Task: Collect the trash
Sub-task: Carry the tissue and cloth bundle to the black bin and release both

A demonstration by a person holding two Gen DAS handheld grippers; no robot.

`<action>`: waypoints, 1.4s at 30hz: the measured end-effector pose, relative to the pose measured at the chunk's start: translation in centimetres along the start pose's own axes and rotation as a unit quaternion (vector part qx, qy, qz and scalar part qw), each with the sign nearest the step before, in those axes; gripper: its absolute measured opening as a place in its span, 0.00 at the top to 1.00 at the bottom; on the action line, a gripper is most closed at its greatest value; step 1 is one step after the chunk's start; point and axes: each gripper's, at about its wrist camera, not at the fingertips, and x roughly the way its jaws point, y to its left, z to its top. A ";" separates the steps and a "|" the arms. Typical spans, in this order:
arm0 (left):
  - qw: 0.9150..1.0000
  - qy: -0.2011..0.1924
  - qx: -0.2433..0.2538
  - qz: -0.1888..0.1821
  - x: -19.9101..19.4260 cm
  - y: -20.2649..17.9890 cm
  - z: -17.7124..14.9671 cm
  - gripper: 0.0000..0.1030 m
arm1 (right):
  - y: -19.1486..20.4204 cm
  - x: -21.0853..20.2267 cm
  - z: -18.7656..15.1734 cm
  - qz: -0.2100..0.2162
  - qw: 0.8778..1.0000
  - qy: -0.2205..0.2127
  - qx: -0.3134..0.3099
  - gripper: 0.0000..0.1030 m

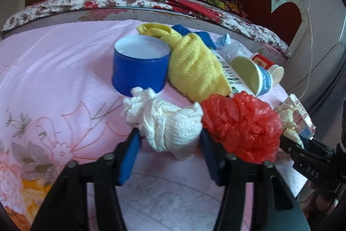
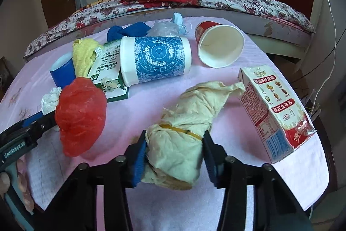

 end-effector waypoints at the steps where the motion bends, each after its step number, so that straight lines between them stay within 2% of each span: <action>1: 1.000 0.000 -0.002 -0.008 0.0 0.0 0.0 0.58 | -0.2 -0.1 -0.1 0.004 1.000 0.000 0.000 0.59; 5: 1.000 -0.013 0.003 -0.008 -0.9 -0.1 0.1 0.60 | -0.4 -0.7 -0.2 0.021 1.000 -0.003 -0.001 0.69; 8: 0.999 -0.036 0.010 0.009 -2.6 0.1 0.0 0.60 | -0.1 -2.1 -0.4 0.026 0.999 -0.018 -0.010 0.69; 13: 0.998 -0.051 0.031 0.017 -5.4 -0.3 -0.4 0.60 | 0.3 -4.9 -0.9 0.034 0.998 -0.044 -0.024 0.69; 20: 0.994 -0.069 0.086 -0.009 -8.4 -4.4 -2.1 0.60 | -1.4 -10.1 -2.5 0.027 0.996 -0.076 -0.033 0.69; 24: 0.990 -0.071 0.116 -0.041 -9.0 -8.0 -2.8 0.60 | -4.2 -13.1 -3.6 0.017 0.996 -0.084 -0.022 0.69; 31: 0.979 -0.056 0.170 -0.101 -8.1 -15.3 -4.1 0.60 | -10.9 -17.0 -7.2 -0.028 0.996 -0.081 -0.005 0.69; 37: 0.967 -0.031 0.214 -0.135 -6.6 -20.7 -5.5 0.60 | -17.8 -17.5 -11.7 -0.061 0.994 -0.058 0.068 0.69; 42: 0.956 -0.008 0.241 -0.166 -5.9 -24.9 -7.7 0.60 | -21.1 -17.8 -13.8 -0.066 0.992 -0.050 0.096 0.69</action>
